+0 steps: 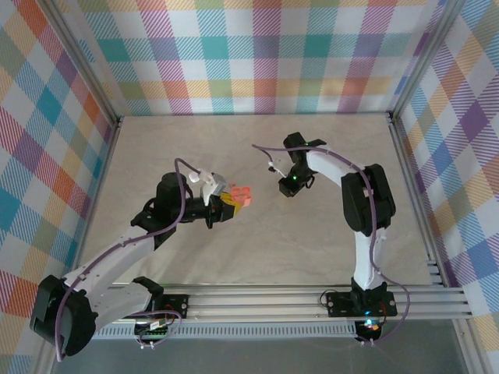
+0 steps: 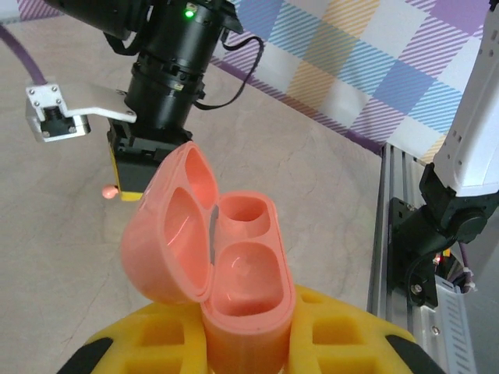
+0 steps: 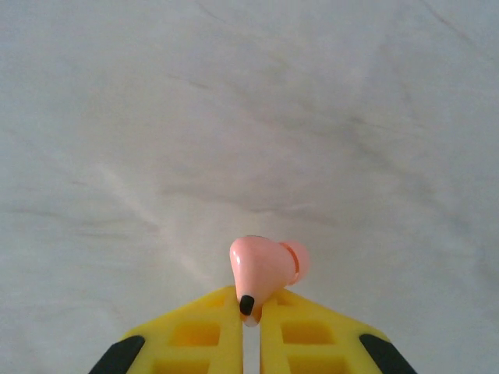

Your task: Insert the wireless bluetooth earbuds into the charging case

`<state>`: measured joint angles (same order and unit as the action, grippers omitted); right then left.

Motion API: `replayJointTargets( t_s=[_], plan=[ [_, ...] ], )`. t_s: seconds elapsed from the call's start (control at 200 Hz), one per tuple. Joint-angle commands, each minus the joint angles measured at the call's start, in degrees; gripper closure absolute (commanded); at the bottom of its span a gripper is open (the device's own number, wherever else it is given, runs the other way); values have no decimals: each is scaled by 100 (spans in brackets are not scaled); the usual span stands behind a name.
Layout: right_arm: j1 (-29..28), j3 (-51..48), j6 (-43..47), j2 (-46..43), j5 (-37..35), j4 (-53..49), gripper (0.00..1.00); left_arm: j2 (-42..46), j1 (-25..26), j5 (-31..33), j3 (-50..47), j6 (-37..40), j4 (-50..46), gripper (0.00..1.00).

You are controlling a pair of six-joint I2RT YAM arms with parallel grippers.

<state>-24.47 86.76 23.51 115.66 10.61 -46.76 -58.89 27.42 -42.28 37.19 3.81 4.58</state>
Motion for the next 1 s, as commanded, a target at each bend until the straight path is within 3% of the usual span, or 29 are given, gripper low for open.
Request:
replayJointTargets(
  t_s=[0.0, 0.07, 0.215, 0.41, 0.725, 0.995],
  plan=[
    [-32, -244, -1060, -324, 1642, 121, 91, 311, -62, 31, -86, -73, 4, 100],
    [-32, -440, -1601, -324, 2235, 308, 96, 449, -61, 105, -120, -72, -58, 100],
    [-67, -965, -2625, -307, 3411, 895, 97, 690, -61, 200, -159, -73, -158, 100],
    [-76, -1356, -3554, -90, 3828, 1133, 90, 798, -61, 185, -151, -138, -218, 100],
    [71, -1500, -4059, 137, 3539, 965, 85, 819, -61, 176, -186, -294, -79, 100],
    [178, -1608, -4205, 212, 2731, 958, 83, 862, -59, 185, -195, -322, -97, 100]
  ],
)
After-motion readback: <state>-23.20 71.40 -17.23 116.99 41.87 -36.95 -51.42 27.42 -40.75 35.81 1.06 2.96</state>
